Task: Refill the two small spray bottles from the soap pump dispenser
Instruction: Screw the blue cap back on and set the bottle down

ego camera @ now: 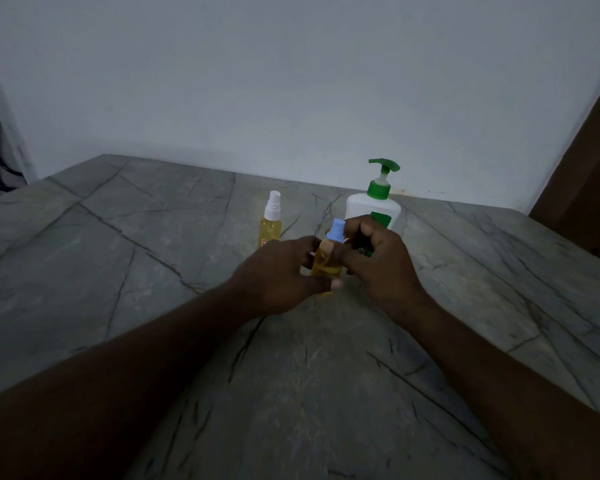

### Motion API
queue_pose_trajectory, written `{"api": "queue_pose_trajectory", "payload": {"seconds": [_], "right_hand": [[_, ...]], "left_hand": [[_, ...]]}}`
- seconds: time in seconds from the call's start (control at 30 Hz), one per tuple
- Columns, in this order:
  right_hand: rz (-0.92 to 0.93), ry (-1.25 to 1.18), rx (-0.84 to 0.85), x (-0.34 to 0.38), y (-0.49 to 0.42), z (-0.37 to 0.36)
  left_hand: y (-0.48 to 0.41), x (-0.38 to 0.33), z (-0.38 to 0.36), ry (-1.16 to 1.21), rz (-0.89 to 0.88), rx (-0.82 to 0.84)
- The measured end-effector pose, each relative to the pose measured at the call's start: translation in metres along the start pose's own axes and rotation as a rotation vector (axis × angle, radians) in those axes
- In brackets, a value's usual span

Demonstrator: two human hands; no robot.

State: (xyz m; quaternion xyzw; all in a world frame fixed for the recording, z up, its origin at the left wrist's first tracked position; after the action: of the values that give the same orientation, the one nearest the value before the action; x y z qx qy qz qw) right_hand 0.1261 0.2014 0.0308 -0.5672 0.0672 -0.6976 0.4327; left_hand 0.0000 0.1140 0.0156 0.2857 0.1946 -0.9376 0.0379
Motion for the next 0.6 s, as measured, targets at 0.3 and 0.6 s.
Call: {"api": "queue_pose_trajectory", "payload": {"seconds": [0.3, 0.6], "right_hand": [[-0.040, -0.096, 0.054, -0.0085, 0.0002, 0.0002], [-0.011, -0.057, 0.064, -0.0071, -0.0005, 0.0002]], "left_hand": [[0.0003, -0.0042, -0.0008, -0.081, 0.011, -0.071], [0.0013, -0.0050, 0.0054, -0.055, 0.049, -0.112]]}}
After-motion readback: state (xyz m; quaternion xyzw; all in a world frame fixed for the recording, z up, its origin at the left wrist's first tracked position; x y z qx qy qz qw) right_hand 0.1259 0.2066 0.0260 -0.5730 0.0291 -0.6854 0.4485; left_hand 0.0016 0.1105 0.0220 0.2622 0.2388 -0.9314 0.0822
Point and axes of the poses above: each hand's wrist, its own y-axis away from the middle knuckle, its own z-axis out of the back of the hand, x = y × z, the point moved 7 cm from there along -y, towards the middle knuckle, and after that the axes turned 2 degrees about -y, right-handed, at the moved point
